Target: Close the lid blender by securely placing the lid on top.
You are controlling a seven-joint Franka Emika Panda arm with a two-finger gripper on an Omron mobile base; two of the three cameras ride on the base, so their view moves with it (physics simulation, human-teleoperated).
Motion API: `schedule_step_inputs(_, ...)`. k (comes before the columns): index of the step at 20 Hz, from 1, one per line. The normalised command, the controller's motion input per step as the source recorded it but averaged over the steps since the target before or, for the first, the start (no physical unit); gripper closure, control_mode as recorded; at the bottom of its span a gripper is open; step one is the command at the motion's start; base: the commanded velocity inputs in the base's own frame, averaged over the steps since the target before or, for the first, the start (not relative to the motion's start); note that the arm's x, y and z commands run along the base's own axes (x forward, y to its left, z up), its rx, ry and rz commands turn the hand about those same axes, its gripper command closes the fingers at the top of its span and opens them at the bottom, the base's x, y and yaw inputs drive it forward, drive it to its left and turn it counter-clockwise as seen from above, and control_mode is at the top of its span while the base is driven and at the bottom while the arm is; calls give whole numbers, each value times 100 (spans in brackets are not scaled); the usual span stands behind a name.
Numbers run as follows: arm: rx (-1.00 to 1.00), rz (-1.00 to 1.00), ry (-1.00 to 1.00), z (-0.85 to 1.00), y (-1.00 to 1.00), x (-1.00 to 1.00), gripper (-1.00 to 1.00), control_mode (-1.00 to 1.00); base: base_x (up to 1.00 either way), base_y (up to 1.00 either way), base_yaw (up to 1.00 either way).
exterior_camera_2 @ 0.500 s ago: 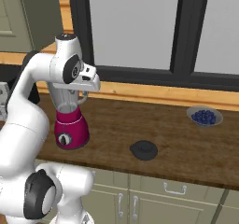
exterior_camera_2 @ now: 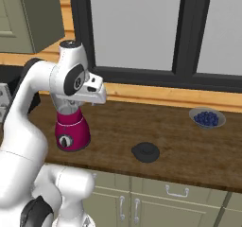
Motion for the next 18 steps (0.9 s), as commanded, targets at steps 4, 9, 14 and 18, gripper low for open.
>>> schedule_step_inputs(4,0,-4,0,-31,-53,-59,-100,-100,0,0,0)
schedule_step_inputs(9,0,-9,0,-36,-59,-37,-100,-100,0,0,0)
schedule_step_inputs(14,0,-12,0,-36,-74,-21,-100,-100,0,0,0)
schedule_step_inputs(18,0,-11,5,-28,-78,-9,-100,-100,0,0,0)
